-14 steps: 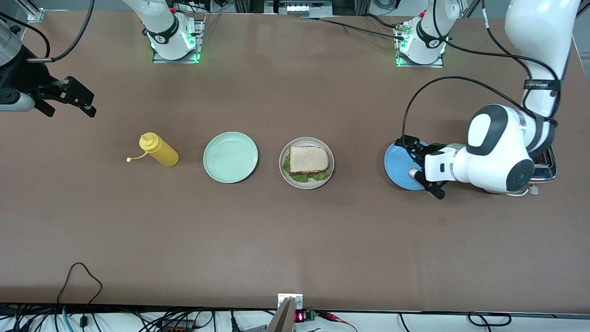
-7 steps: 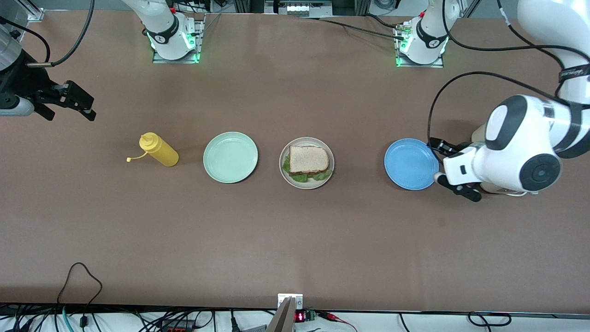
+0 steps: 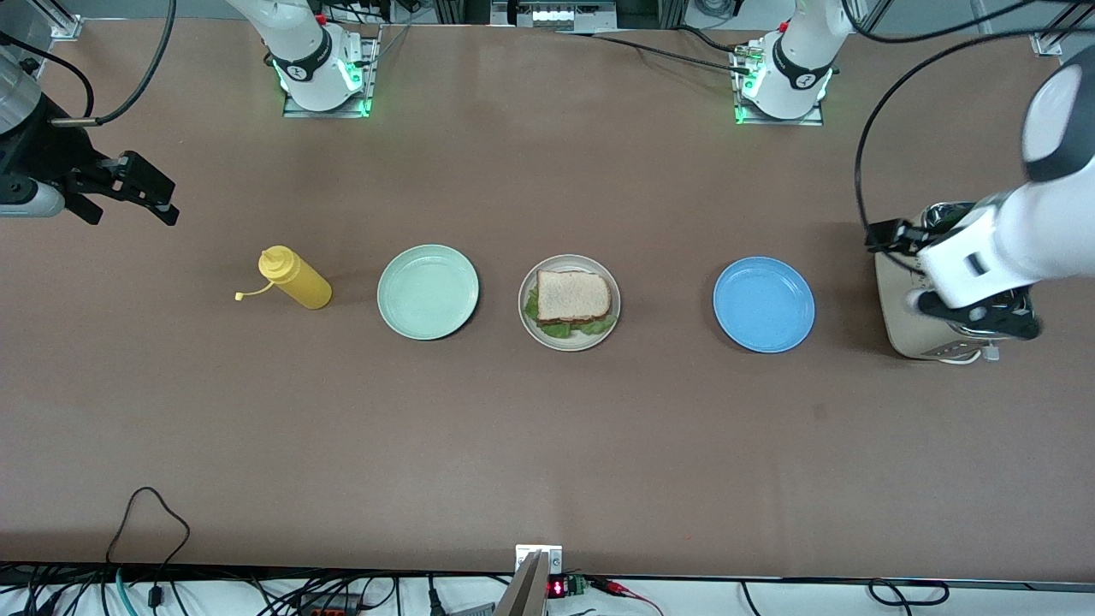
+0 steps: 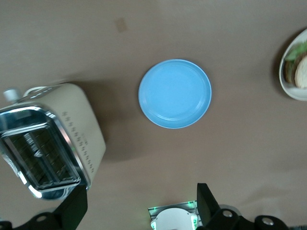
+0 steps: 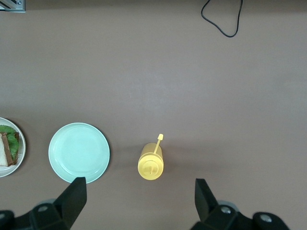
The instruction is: Make sandwich in beige plate with both arms
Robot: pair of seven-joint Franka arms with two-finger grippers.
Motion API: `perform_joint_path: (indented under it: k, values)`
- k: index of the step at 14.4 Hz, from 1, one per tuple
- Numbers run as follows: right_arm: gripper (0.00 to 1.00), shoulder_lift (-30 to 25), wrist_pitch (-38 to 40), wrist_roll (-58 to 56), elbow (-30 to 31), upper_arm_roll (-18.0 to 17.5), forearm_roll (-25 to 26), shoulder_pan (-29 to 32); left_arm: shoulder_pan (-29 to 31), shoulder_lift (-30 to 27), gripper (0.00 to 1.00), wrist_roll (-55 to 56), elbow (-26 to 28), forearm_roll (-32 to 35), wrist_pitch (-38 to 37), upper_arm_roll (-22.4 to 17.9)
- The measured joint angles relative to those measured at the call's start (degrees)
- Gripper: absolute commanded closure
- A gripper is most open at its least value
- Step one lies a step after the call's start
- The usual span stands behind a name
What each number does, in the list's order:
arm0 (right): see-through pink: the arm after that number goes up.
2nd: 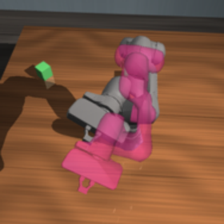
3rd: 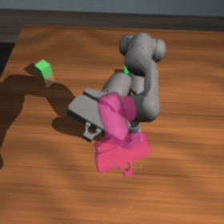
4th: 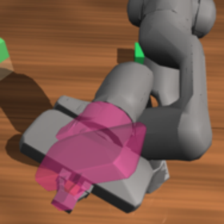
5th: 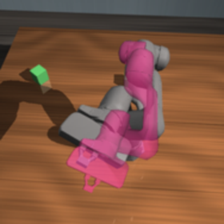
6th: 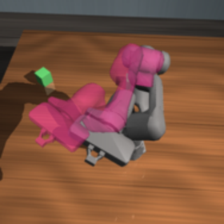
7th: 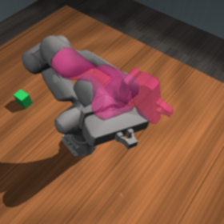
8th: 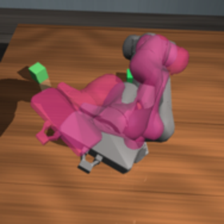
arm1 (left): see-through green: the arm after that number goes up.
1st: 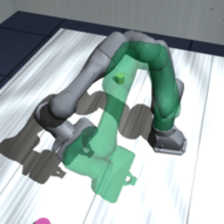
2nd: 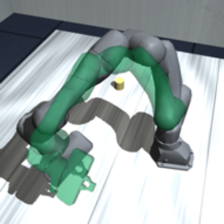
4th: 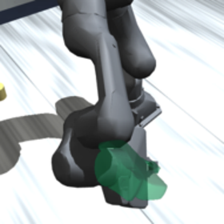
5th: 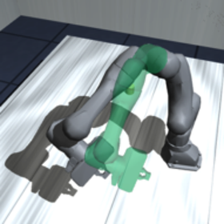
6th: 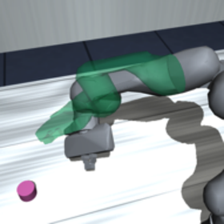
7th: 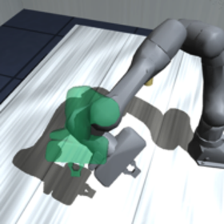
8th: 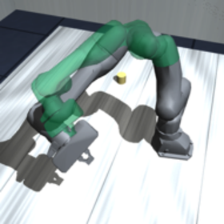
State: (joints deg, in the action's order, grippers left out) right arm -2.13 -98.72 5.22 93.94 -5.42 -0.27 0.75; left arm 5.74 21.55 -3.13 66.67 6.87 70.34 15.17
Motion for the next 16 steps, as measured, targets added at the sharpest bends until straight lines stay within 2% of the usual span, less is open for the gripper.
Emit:
perform_joint_path:
  k: [2,3,6,8,11,16]
  values:
    - [0.0,0.0,0.0,0.0,0.0,0.0,0.0,0.0,-2.26,-3.32,0.0,1.72,1.52,-1.47,1.58,-4.52]
    - [0.0,0.01,0.0,0.0,0.0,-0.01,0.0,0.0,-3.63,-5.8,0.0,2.27,4.15,-3.75,4.78,-7.43]
    - [0.0,0.01,0.0,0.0,-0.01,-0.01,0.0,-0.01,-5.24,-14.39,0.0,2.58,15.92,-7.93,15.57,-12.54]
    - [0.0,0.01,0.0,0.0,-0.02,-0.01,0.0,0.0,-5.66,-18.73,0.0,2.61,21.1,-8.1,18.09,-13.04]
    - [0.0,0.01,0.01,0.0,-0.03,-0.01,0.0,0.0,-6.69,-22.12,0.0,2.67,25.63,-5.54,19.0,-13.17]
    - [0.0,0.01,0.01,0.0,-0.03,-0.01,0.0,0.0,-7.48,-22.43,0.0,2.67,27.28,-4.63,19.39,-13.4]
